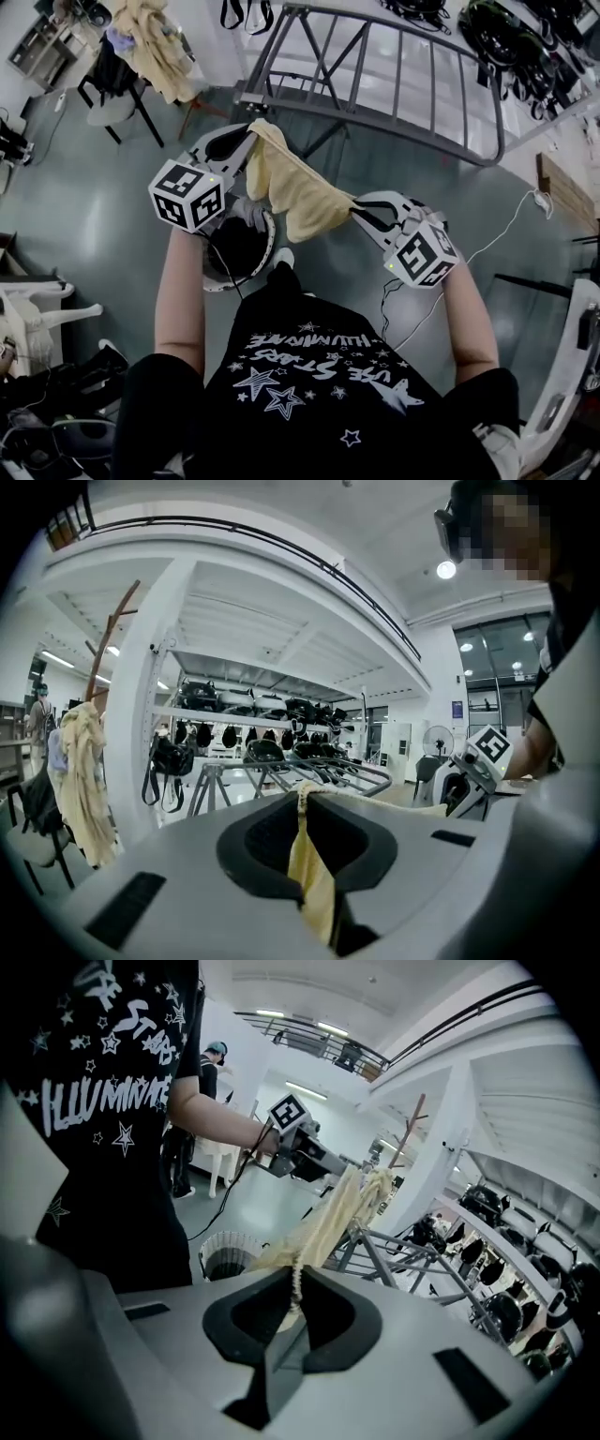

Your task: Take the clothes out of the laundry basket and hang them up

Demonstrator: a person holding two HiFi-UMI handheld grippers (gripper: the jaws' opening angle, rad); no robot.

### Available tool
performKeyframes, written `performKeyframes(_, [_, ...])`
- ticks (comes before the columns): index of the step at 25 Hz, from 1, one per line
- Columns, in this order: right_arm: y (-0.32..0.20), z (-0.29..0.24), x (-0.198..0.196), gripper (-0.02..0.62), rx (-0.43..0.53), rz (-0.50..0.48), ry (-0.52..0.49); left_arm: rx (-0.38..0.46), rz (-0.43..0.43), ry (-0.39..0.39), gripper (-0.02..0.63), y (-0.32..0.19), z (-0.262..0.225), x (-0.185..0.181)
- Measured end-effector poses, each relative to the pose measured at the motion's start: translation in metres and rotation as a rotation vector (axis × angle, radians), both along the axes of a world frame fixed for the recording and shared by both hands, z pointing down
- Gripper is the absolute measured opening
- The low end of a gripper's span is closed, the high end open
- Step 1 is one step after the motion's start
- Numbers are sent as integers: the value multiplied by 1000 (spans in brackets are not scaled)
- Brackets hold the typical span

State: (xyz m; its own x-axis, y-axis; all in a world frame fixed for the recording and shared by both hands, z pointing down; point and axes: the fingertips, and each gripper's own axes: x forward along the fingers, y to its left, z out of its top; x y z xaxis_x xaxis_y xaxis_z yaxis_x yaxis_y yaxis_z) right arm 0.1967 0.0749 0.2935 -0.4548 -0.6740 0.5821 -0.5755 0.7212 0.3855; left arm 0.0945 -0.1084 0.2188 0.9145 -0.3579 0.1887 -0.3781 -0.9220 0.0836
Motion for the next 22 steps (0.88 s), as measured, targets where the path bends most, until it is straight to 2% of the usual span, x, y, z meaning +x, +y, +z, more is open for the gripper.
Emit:
performKeyframes(5, [-54,-41,13,40,59,43,-27,27,11,27,43,-57,-22,1])
performKeyframes(13, [-149,-102,49,41,190,149,51,113,31,35,43,-141,-69,17])
performKeyframes(16, [-178,-117,63,41,230,202,40,140,40,43,43,-166,-82,27])
performKeyframes(22, [-220,-134,94,41,262,236,70,146,43,42,43,-201,-89,52])
